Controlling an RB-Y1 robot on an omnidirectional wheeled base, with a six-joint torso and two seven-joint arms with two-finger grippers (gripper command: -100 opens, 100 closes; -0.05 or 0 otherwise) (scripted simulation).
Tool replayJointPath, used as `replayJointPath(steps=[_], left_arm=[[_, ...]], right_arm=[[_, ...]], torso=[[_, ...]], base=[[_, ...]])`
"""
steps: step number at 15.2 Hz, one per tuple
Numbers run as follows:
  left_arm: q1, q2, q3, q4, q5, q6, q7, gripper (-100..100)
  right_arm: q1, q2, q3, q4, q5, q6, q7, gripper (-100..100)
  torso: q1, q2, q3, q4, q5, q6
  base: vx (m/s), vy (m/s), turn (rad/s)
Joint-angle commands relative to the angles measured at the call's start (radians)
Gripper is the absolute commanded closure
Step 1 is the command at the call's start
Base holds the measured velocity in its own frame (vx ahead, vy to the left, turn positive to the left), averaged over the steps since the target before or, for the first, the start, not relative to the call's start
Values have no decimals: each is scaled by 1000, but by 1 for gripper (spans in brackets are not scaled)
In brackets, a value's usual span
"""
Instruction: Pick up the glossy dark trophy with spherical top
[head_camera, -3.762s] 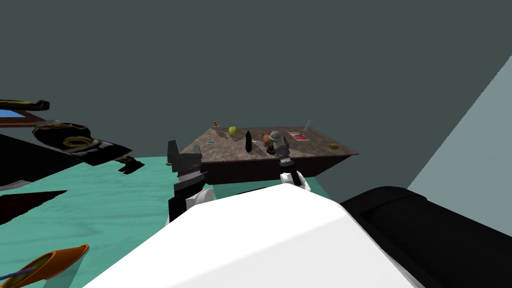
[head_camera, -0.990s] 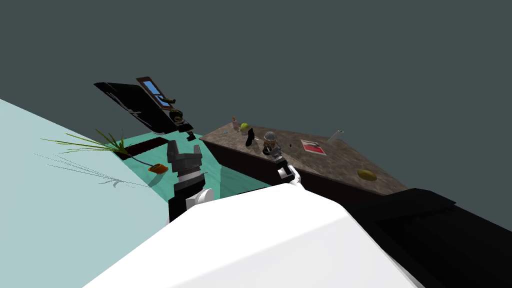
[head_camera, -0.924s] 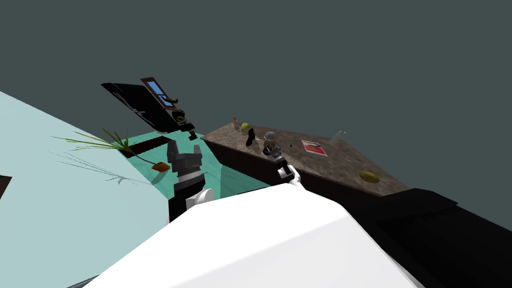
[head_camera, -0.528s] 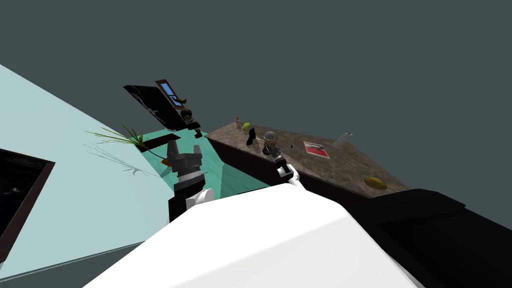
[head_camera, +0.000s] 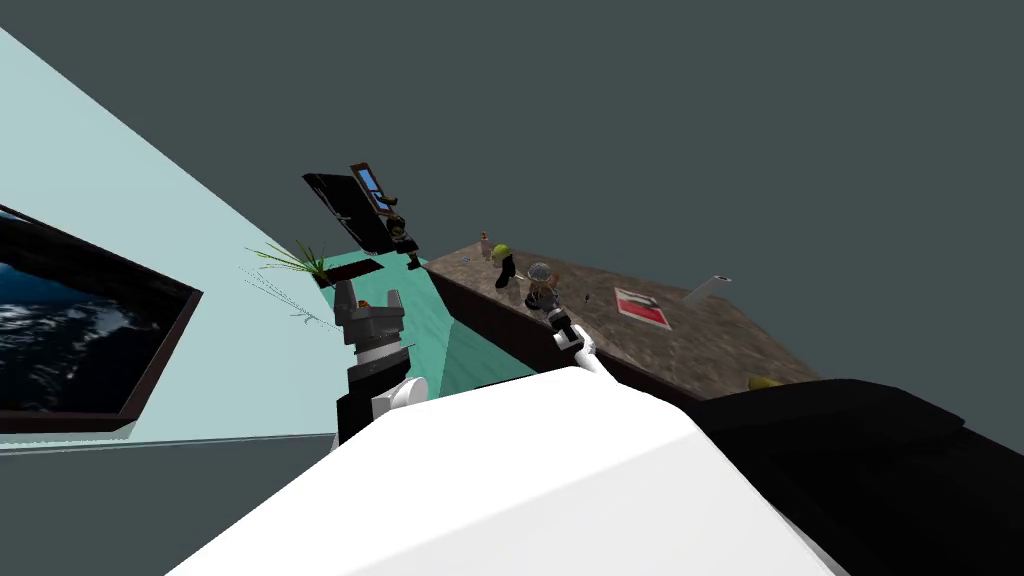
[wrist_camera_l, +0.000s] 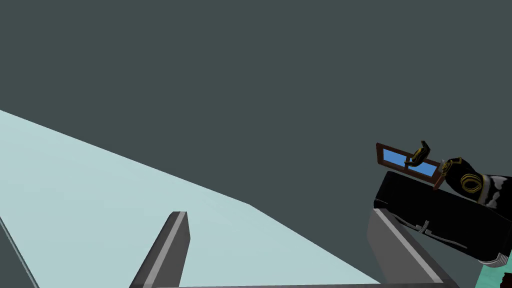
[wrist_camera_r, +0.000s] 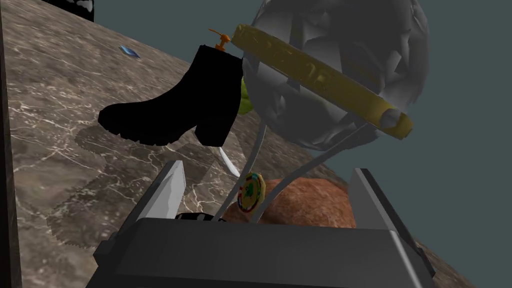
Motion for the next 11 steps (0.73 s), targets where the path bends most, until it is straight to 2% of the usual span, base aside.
replayJointPath(steps=[1, 2, 4, 5, 7, 8, 10, 11], left_arm=[[0, 0, 0, 0, 0, 0, 0, 0], [0, 0, 0, 0, 0, 0, 0, 0], [0, 0, 0, 0, 0, 0, 0, 0], [0, 0, 0, 0, 0, 0, 0, 0], [0, 0, 0, 0, 0, 0, 0, 0], [0, 0, 0, 0, 0, 0, 0, 0], [0, 0, 0, 0, 0, 0, 0, 0], [0, 0, 0, 0, 0, 0, 0, 0]], right_arm=[[-10, -1, 0, 16, 1, -5, -40, -100], [-36, -6, 1, 52, 2, -12, -69, -100], [-36, -6, 1, 52, 2, -12, -97, -100], [-62, -11, 2, 87, 2, -19, -126, -100], [-62, -11, 2, 87, 2, -19, -150, -100], [-87, -16, 3, 120, 2, -26, -184, -100], [-87, -16, 3, 120, 2, -26, -201, -100], [-111, -20, 4, 151, 1, -33, -238, -100]], torso=[[0, 0, 0, 0, 0, 0], [1, -1, 0, 0, 0, 1], [1, 0, 0, 0, 0, 0], [2, -1, 0, 0, 0, 1], [1, -1, -1, 0, 0, 0], [1, -1, -1, 0, 0, 1], [1, -1, -1, 0, 0, 0], [2, -2, -1, 0, 0, 1]], base=[[-36, -101, 82], [-54, -103, 210], [-55, -99, 164], [-49, -110, 227], [-47, -106, 167], [-48, -101, 191], [-46, -95, 136], [-56, -91, 199]])
